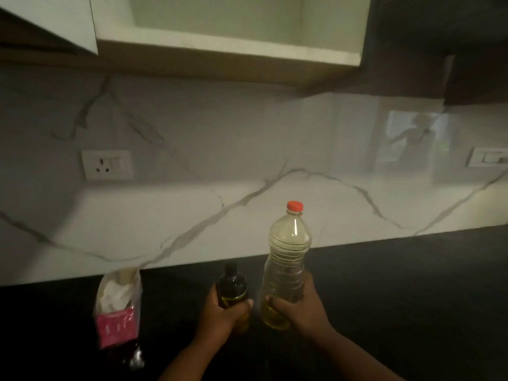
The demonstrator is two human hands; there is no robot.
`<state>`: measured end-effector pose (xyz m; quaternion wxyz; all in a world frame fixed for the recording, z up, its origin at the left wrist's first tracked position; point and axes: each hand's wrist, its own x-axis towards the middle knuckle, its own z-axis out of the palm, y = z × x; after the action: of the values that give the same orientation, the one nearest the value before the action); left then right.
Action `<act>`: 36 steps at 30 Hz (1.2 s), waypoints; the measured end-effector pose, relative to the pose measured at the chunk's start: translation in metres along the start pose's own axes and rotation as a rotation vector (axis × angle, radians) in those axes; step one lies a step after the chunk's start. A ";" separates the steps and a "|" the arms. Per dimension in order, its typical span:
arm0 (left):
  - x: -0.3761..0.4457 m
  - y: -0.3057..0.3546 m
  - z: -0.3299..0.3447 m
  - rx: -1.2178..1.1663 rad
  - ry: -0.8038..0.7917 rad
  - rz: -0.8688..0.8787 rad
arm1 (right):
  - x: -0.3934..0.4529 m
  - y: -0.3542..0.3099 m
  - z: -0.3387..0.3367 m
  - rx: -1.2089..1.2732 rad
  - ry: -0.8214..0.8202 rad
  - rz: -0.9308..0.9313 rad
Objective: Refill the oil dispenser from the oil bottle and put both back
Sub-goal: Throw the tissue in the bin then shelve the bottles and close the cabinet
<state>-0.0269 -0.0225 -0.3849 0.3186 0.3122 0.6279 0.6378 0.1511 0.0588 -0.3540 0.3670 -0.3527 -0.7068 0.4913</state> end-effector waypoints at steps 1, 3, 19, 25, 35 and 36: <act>0.000 0.020 0.002 -0.012 -0.018 0.036 | -0.001 -0.016 -0.004 -0.002 0.003 -0.049; -0.001 0.070 0.007 -0.016 -0.043 0.158 | -0.003 -0.055 -0.013 -0.004 0.033 -0.173; -0.042 0.471 0.028 0.282 -0.148 0.810 | 0.065 -0.386 -0.134 0.094 -0.034 -0.686; -0.012 0.541 0.038 0.419 -0.050 0.792 | 0.125 -0.441 -0.145 0.043 0.007 -0.694; 0.092 0.532 0.030 0.533 0.115 0.634 | 0.216 -0.434 -0.127 -0.192 0.189 -0.613; 0.100 0.528 0.030 0.532 0.124 0.630 | 0.222 -0.430 -0.126 -0.183 0.201 -0.592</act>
<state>-0.0701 0.0708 0.1431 -0.0224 0.5214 0.6627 0.5371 0.0934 0.1892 0.1257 0.5287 -0.2103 -0.7801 0.2602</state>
